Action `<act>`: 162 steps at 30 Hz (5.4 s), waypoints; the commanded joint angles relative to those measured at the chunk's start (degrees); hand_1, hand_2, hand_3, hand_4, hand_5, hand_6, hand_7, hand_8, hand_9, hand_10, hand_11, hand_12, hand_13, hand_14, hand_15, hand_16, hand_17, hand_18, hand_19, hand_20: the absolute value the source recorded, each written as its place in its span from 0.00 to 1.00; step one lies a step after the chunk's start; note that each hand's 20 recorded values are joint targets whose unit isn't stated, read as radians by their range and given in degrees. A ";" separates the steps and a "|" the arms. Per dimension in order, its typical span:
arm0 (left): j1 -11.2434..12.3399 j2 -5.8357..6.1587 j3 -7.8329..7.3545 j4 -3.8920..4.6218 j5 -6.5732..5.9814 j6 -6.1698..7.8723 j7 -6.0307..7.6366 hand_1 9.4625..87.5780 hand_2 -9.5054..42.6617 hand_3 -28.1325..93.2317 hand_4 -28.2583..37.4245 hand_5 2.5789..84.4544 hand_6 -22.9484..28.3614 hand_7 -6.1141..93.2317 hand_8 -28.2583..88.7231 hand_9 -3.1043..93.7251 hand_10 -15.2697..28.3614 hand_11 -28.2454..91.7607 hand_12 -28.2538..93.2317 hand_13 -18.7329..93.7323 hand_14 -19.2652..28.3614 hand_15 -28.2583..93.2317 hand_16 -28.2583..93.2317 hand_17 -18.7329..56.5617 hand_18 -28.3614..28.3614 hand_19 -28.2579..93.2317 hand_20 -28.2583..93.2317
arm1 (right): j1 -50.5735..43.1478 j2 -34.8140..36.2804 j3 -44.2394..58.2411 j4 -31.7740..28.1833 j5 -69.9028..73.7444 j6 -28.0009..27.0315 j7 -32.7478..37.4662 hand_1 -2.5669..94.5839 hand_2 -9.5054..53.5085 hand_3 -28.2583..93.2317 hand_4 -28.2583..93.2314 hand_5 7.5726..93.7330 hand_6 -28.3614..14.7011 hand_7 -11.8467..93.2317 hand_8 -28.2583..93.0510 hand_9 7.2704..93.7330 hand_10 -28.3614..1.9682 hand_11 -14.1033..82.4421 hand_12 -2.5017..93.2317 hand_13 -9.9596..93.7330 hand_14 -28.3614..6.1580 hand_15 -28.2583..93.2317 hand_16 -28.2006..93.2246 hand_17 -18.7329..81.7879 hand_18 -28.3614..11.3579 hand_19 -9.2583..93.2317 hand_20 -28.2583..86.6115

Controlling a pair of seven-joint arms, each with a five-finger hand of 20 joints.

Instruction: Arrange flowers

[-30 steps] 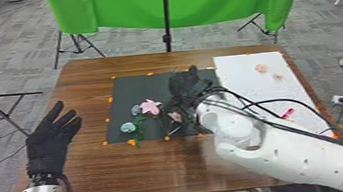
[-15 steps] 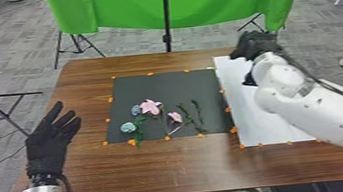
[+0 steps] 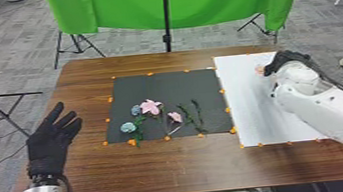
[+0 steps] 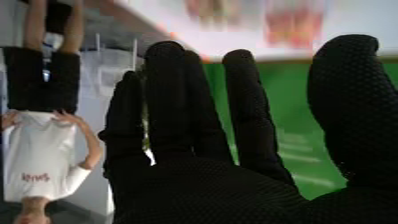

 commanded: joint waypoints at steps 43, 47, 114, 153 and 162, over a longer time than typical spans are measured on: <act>1.38 -0.25 -0.23 -0.27 -0.32 0.62 0.88 0.15 0.32 0.90 0.00 0.41 0.62 0.14 0.18 0.38 0.82 0.44 0.32 0.36 0.99 0.72 0.14 0.14 1.00 0.71 0.24 | 2.85 3.38 -5.63 -5.73 -11.07 5.20 -3.00 0.47 0.00 0.91 0.00 0.67 0.68 0.31 0.13 0.67 0.49 0.48 0.22 0.62 0.51 0.83 0.39 0.36 0.19 0.84 0.61; 1.05 0.06 0.05 -0.08 -0.51 0.61 1.20 0.15 0.32 0.90 0.00 0.41 0.62 0.14 0.18 0.38 0.81 0.44 0.32 0.36 0.99 0.72 0.14 0.14 1.00 0.71 0.24 | 1.61 2.69 -4.62 -4.47 -9.26 0.90 -2.86 0.44 0.00 0.93 0.00 0.59 0.68 0.30 0.11 0.58 0.43 0.47 0.19 0.55 0.44 0.84 0.35 0.32 0.16 0.83 0.61; 0.28 0.23 -0.32 -0.10 -0.19 0.30 -0.36 0.15 0.32 0.90 0.00 0.42 0.62 0.14 0.18 0.38 0.81 0.44 0.32 0.36 0.99 0.72 0.14 0.14 1.00 0.71 0.24 | 3.24 -10.19 -20.12 -11.16 -24.24 8.67 -18.01 0.57 0.00 0.79 0.00 0.90 0.76 0.29 0.25 0.93 0.79 0.36 0.45 0.73 0.70 0.84 0.46 0.39 0.25 0.87 0.63; 0.49 0.98 0.68 -0.05 -0.39 0.54 0.27 0.15 0.32 0.90 0.00 0.42 0.62 0.14 0.18 0.38 0.81 0.44 0.32 0.36 0.99 0.72 0.14 0.14 1.00 0.71 0.24 | 11.17 -1.49 -13.57 3.29 -7.30 9.16 -7.33 0.32 0.00 0.90 0.00 0.53 0.67 0.26 0.12 0.53 0.46 0.39 0.18 0.55 0.47 0.84 0.34 0.31 0.19 0.82 0.65; -0.08 -0.41 -0.10 -0.05 1.04 -0.58 -2.19 0.15 0.32 0.90 0.00 0.42 0.62 0.14 0.18 0.38 0.81 0.44 0.32 0.36 0.98 0.72 0.14 0.14 1.00 0.71 0.24 | 4.49 -5.36 -5.89 7.60 -5.86 -0.80 -8.56 0.31 0.00 0.91 0.00 0.43 0.74 0.26 0.12 0.44 0.44 0.33 0.18 0.49 0.42 0.83 0.32 0.28 0.21 0.80 0.64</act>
